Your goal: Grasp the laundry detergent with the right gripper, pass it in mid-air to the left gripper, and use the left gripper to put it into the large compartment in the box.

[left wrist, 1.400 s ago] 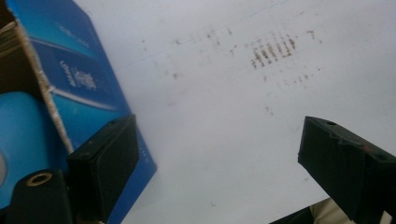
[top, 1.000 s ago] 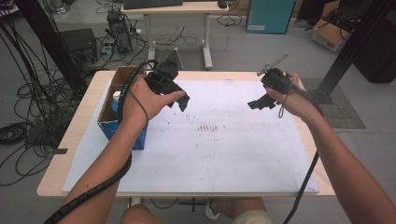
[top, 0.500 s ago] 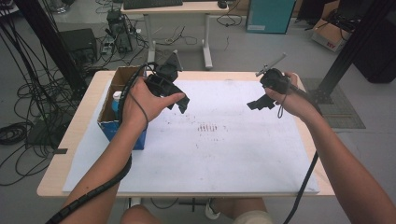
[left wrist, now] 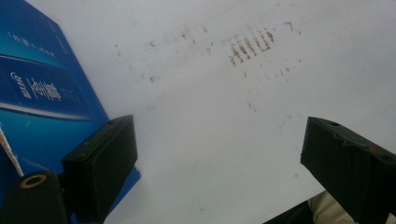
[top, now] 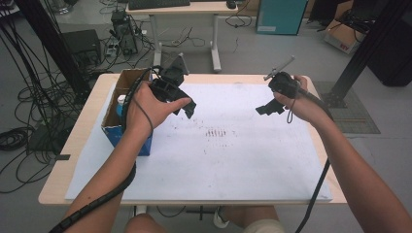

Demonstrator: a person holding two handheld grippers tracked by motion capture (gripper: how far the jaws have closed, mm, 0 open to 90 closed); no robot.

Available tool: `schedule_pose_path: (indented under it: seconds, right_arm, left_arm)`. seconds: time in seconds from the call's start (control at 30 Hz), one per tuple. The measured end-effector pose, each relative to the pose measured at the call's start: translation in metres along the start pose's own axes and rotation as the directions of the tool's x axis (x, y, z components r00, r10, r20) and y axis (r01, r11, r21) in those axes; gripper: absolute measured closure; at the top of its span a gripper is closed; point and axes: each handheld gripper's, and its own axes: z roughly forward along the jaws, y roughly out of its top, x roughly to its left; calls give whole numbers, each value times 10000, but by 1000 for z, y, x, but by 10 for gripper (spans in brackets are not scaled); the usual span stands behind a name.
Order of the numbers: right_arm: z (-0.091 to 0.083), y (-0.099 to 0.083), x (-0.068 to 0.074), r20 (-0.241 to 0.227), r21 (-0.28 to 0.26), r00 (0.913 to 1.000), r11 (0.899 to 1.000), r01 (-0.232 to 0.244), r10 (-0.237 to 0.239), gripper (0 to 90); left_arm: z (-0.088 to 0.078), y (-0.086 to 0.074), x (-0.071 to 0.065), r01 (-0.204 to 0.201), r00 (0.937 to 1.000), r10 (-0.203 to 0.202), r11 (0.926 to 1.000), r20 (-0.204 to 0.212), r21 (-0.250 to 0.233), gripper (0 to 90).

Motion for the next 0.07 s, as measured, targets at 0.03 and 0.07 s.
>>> schedule_pose_path:
  seconds: [0.03,0.07]
  right_arm:
    - [0,0,0,-13,-20,10000,10000,30,-30,2]
    - [0,0,0,-31,9,10000,10000,62,-62,2]
  left_arm:
    - [0,0,0,3,10000,-3,10000,24,-26,111]
    - [0,0,-1,-3,10000,3,10000,48,-49,111]
